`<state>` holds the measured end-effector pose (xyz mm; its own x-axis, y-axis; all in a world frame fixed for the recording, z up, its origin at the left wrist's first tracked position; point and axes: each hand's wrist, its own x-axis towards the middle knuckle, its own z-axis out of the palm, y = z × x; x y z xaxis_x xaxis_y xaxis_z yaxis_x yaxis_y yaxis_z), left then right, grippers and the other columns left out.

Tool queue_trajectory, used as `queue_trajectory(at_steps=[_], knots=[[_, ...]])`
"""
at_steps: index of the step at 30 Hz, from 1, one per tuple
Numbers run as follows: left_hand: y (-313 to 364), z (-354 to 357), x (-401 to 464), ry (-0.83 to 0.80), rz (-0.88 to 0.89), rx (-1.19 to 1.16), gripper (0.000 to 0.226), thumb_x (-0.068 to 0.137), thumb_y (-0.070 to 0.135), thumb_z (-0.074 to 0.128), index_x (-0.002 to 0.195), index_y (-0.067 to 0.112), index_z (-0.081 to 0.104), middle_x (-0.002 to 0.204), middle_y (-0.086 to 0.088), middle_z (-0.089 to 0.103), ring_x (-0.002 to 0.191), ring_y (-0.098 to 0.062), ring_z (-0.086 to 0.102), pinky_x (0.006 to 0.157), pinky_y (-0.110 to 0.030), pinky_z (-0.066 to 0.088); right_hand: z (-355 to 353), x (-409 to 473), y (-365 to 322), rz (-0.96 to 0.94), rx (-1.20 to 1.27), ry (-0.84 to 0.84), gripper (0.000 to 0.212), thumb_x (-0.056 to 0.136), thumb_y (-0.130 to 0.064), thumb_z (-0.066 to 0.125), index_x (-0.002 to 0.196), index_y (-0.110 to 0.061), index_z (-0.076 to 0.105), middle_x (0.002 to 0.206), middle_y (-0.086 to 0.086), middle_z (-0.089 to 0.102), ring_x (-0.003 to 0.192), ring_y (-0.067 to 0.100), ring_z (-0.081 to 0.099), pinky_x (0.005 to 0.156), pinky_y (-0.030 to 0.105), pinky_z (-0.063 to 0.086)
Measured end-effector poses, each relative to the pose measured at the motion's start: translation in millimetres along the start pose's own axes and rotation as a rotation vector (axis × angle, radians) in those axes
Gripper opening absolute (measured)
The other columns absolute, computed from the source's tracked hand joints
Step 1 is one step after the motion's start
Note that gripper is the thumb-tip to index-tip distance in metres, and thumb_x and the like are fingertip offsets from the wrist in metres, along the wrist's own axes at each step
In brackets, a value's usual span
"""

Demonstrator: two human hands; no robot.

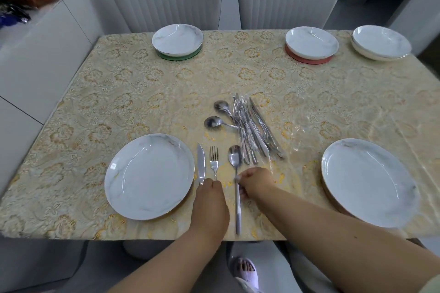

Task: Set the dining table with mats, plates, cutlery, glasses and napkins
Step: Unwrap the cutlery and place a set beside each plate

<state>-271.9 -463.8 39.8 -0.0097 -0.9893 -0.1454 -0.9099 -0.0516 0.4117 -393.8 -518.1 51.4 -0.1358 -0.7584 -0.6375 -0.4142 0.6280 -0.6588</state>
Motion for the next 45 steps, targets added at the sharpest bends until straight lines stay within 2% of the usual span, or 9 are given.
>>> queue_trajectory(at_steps=[8,17,22,25,28,32,36,40,45], knots=[[-7,2,-4,0.024,0.009,-0.012,0.033,0.086,0.001,0.049,0.115,0.013,0.058,0.115,-0.003,0.053,0.105,-0.018,0.052,0.085,-0.02,0.037,12,10,-6,-0.026,-0.2,0.023,0.021,0.086,-0.016,0.062,0.067,-0.024,0.056,0.084,0.005,0.066,0.078,0.022,0.062,0.082,0.033,0.056],[-8,1,-4,0.014,0.009,0.007,0.031,0.087,0.001,0.047,0.111,0.015,0.059,0.114,-0.002,0.053,0.102,-0.017,0.052,0.076,-0.016,0.029,20,4,-10,-0.059,-0.405,0.109,0.023,0.088,-0.027,0.066,0.097,-0.006,0.068,0.096,0.009,0.072,0.091,0.024,0.067,0.067,0.025,0.047],[-6,0,-5,0.027,-0.001,-0.014,0.027,0.084,0.003,0.052,0.108,0.012,0.061,0.109,-0.004,0.052,0.097,-0.019,0.054,0.08,-0.021,0.038,17,-3,-12,-0.133,-0.444,0.118,0.02,0.089,-0.029,0.064,0.095,-0.01,0.064,0.093,0.007,0.07,0.088,0.024,0.065,0.067,0.027,0.047],[-2,-8,0,0.118,0.01,-0.056,0.028,0.078,0.009,0.064,0.106,0.007,0.065,0.103,-0.007,0.056,0.09,-0.024,0.058,0.072,-0.03,0.046,-2,4,-25,-0.244,-0.412,0.292,0.015,0.091,-0.033,0.058,0.093,-0.018,0.056,0.085,0.001,0.065,0.083,0.024,0.063,0.063,0.027,0.044],[10,-26,15,0.126,-0.006,-0.126,0.029,0.09,0.018,0.054,0.119,0.014,0.058,0.118,0.0,0.05,0.102,-0.016,0.052,0.075,-0.021,0.034,-30,28,-41,-0.285,-0.557,0.457,0.033,0.09,-0.039,0.056,0.114,-0.016,0.054,0.111,0.004,0.06,0.104,0.025,0.058,0.076,0.034,0.05],[26,-38,37,0.127,-0.023,-0.245,0.025,0.089,0.013,0.05,0.113,0.017,0.058,0.111,0.004,0.048,0.096,-0.011,0.049,0.075,-0.023,0.037,-34,46,-45,-0.212,-0.939,0.325,0.054,0.092,-0.046,0.052,0.132,-0.011,0.047,0.133,0.008,0.047,0.126,0.027,0.043,0.084,0.046,0.052],[33,-41,48,0.104,-0.017,-0.301,0.018,0.087,0.012,0.052,0.101,0.02,0.059,0.1,0.008,0.047,0.083,-0.008,0.049,0.071,-0.026,0.041,-26,52,-47,-0.216,-0.875,0.326,0.026,0.094,-0.018,0.048,0.116,-0.011,0.061,0.122,0.009,0.057,0.113,0.027,0.055,0.074,0.035,0.048],[35,-47,56,0.113,-0.037,-0.419,0.013,0.091,0.013,0.052,0.094,0.024,0.058,0.091,0.013,0.051,0.078,0.003,0.048,0.063,-0.008,0.034,-43,54,-50,-0.129,-0.486,0.304,0.012,0.086,-0.011,0.046,0.089,-0.014,0.057,0.092,0.008,0.063,0.083,0.028,0.061,0.067,0.027,0.046],[47,-55,77,0.021,-0.306,-0.793,0.008,0.094,0.015,0.052,0.097,0.019,0.059,0.083,0.006,0.061,0.069,-0.004,0.057,0.065,-0.018,0.046,-64,37,-50,-0.215,-0.141,0.28,0.026,0.088,-0.016,0.053,0.063,-0.013,0.048,0.057,-0.001,0.048,0.048,0.012,0.044,0.047,0.02,0.033]])
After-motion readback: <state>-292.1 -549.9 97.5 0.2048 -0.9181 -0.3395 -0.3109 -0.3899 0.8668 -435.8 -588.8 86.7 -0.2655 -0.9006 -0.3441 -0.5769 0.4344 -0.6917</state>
